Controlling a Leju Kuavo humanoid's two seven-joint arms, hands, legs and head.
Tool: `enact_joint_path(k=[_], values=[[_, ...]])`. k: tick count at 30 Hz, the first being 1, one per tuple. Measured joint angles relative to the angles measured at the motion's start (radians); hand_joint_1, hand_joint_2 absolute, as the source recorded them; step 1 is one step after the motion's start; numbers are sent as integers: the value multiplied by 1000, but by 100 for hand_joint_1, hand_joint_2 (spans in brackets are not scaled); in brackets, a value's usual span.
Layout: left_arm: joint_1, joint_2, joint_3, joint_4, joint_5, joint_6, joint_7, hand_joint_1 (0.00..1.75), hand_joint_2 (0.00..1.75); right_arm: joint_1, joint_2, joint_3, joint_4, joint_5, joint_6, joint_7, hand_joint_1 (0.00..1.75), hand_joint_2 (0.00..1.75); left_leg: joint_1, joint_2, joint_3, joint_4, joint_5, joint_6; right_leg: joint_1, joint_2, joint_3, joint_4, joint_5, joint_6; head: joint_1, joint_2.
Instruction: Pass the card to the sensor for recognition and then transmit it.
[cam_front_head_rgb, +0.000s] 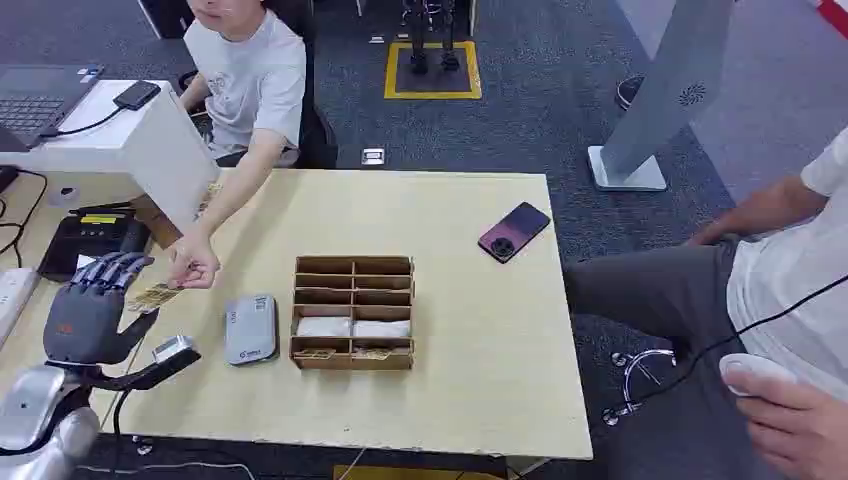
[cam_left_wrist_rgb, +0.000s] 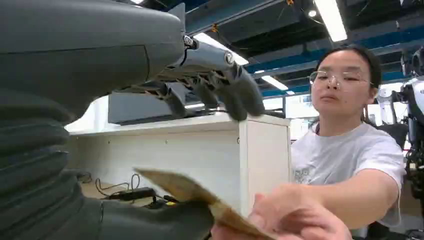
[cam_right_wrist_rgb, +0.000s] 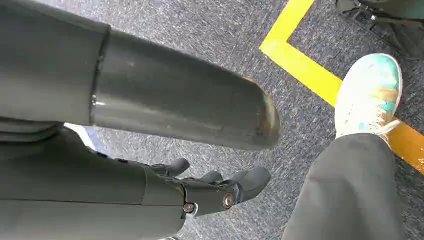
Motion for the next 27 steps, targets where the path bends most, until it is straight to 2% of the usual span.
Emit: enact_joint_path(k=[27], values=[[0,2,0,0,3,0,-4,175,175,-1,1,4,0,11,0,2,0,0,0,0,0,0,0,0,0,0,0,0,0,0,0,0]])
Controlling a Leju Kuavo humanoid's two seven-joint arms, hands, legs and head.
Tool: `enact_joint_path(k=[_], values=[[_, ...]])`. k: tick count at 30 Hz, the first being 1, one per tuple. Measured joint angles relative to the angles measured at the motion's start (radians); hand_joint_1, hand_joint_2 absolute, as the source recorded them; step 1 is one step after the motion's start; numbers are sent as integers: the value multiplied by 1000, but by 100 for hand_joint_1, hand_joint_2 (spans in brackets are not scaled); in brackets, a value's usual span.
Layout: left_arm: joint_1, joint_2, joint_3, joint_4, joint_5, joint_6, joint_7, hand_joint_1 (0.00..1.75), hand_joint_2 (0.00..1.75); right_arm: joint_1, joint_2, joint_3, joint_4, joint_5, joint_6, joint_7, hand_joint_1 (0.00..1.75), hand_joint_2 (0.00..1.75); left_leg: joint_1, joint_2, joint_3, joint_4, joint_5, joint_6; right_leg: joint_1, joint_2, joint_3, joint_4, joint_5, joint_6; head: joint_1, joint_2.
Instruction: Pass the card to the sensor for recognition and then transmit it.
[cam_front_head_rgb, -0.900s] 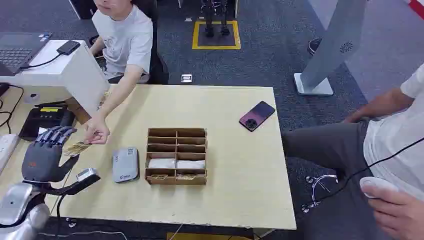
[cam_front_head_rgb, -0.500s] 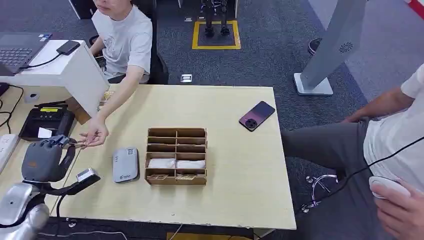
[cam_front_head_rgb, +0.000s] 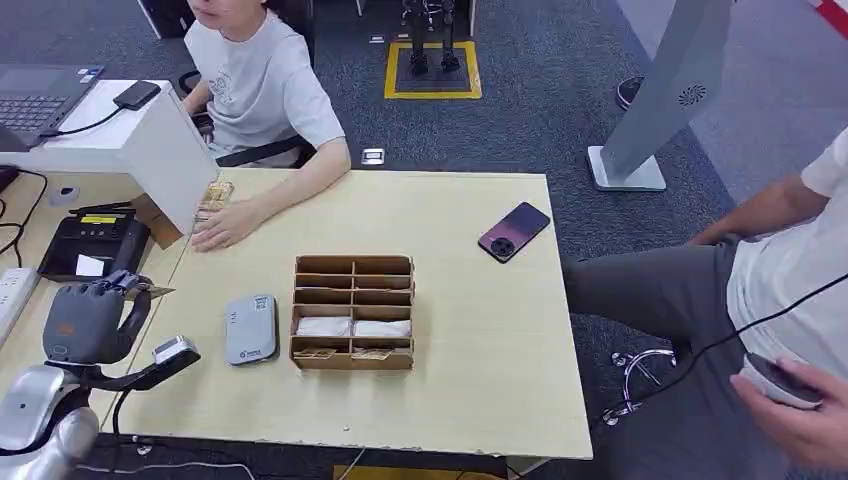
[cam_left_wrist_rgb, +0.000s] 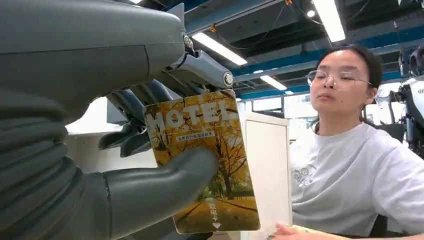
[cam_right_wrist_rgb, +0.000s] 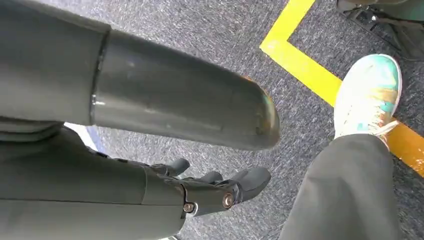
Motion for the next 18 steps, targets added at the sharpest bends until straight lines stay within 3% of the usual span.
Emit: enact_joint_path(k=[3,5,8,11,14,18], values=[[0,-3,1,0,40,-20,-20,175,175,0,0,0,0,-1,0,0,0,0,0,0,0,0,0,0,0,0,0,0,0,0,0,0],[-2,-32,21,-16,236,-118,-65,175,175,0,2,0,0,-8,-1,3,0,0,0,0,0,0,0,0,0,0,0,0,0,0,0,0],[-15,-96,49,-31,447,-289,-27,175,175,0,7,0,0,-18,-9,9,0,0,0,-1,0,0,0,0,0,-1,0,0,0,0,0,0],[-32,-147,75,-33,553,-388,25,175,175,1,14,0,0,-18,-16,16,0,0,-1,0,0,0,0,0,0,0,0,0,0,0,0,0],[-42,-194,95,-33,647,-465,76,175,175,1,18,0,0,-19,-20,20,0,0,-1,0,0,0,0,0,0,0,0,0,0,0,0,0],[-43,-237,101,-33,731,-516,116,175,175,2,19,0,0,-20,-23,22,0,0,0,0,0,0,0,0,0,0,0,0,0,0,0,0]])
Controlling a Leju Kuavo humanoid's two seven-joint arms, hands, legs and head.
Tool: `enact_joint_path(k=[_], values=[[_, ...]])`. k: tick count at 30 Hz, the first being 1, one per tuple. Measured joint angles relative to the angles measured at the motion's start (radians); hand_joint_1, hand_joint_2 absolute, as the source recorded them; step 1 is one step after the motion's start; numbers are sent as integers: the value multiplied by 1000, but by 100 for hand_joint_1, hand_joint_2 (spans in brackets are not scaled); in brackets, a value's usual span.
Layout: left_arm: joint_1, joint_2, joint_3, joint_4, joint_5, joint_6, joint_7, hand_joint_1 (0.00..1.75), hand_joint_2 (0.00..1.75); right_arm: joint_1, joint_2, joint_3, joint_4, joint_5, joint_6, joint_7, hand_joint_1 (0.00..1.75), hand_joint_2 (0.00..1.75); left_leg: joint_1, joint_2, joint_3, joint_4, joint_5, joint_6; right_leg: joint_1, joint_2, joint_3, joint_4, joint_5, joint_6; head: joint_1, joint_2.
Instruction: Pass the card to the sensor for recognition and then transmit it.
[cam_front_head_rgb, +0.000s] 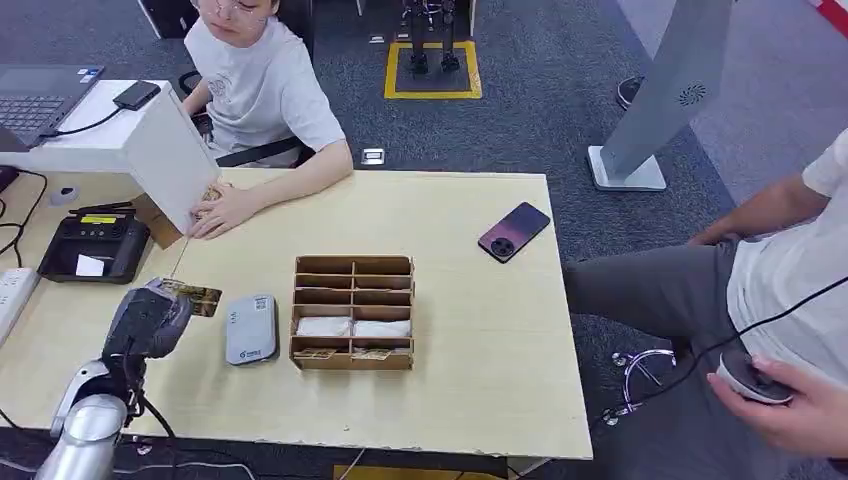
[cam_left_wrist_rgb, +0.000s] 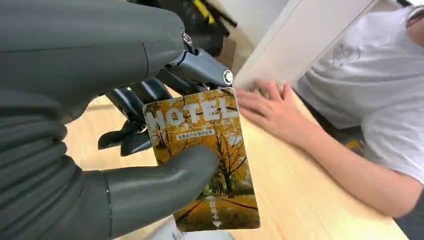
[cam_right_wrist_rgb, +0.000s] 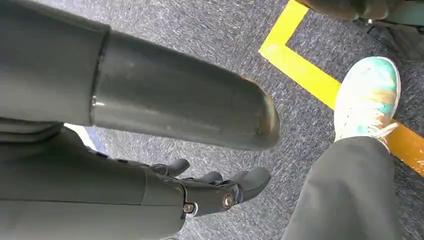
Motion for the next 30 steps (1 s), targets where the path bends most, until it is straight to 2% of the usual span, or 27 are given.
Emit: enact_joint_path(k=[4,12,30], values=[[-7,-24,0,0,46,-6,17,175,175,0,0,0,0,-8,-6,4,0,0,0,0,0,0,0,0,0,0,0,0,0,0,0,0],[-14,-56,1,14,47,3,43,175,175,0,2,0,0,-10,-9,11,0,0,0,0,0,0,0,0,0,0,0,0,0,0,0,0],[-15,-88,0,28,37,11,55,175,175,2,3,0,0,-11,-15,8,0,0,0,0,0,0,0,0,0,0,0,0,0,0,0,0]])
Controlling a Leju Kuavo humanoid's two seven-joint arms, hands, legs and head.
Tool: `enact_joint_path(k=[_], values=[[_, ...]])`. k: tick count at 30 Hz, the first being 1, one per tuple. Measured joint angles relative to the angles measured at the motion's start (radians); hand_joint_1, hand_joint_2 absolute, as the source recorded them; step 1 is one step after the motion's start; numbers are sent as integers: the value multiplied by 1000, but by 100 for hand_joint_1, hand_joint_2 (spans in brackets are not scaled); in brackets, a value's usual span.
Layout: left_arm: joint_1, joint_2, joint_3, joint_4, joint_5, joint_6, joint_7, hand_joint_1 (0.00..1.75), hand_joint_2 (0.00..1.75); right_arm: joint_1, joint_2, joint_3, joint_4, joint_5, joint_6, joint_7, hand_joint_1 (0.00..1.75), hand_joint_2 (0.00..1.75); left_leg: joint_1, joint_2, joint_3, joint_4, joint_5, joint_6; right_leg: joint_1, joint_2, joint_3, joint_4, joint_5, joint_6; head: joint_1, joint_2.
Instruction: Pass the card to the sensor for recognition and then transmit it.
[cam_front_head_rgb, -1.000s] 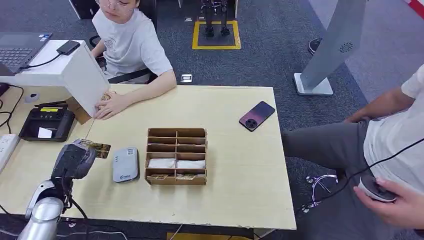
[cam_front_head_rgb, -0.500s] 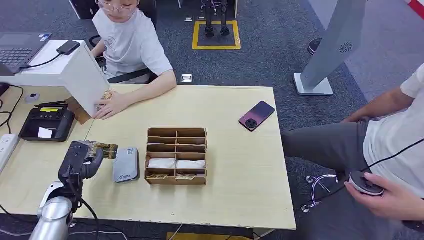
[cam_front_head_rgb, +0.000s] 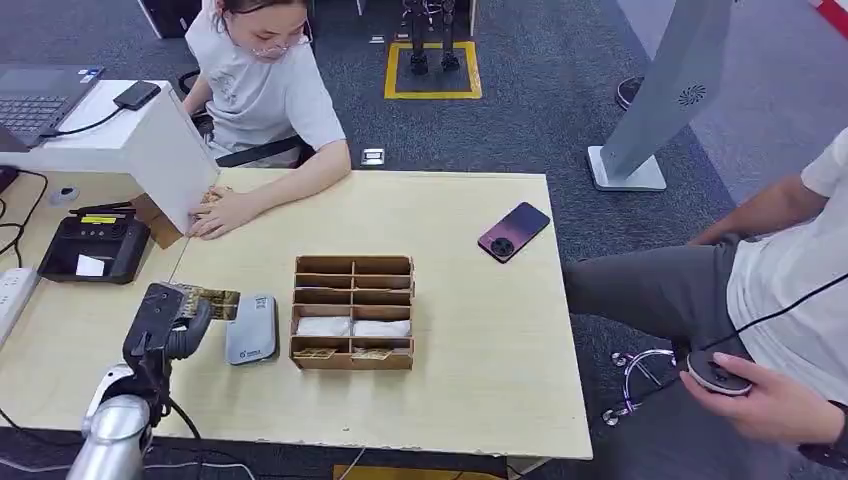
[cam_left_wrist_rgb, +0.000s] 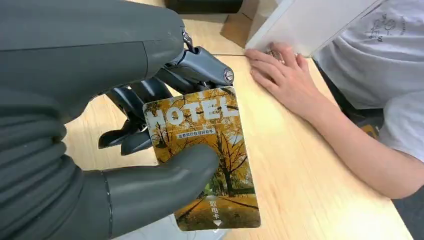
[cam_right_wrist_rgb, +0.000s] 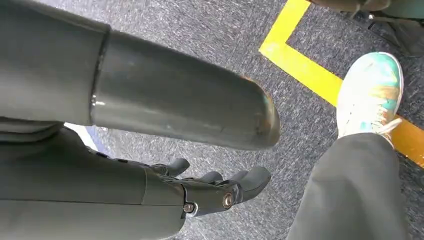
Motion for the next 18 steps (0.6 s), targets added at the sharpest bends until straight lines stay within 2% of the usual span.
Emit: enact_joint_path(k=[6,18], values=[[3,-37,-11,5,-15,30,19,175,175,3,0,0,0,0,-3,-4,0,0,0,0,0,0,0,0,0,0,0,0,0,0,0,0],[28,-56,-36,44,-77,43,42,175,175,3,5,0,0,-1,2,7,0,0,0,0,0,0,0,0,0,0,0,0,0,0,0,0]])
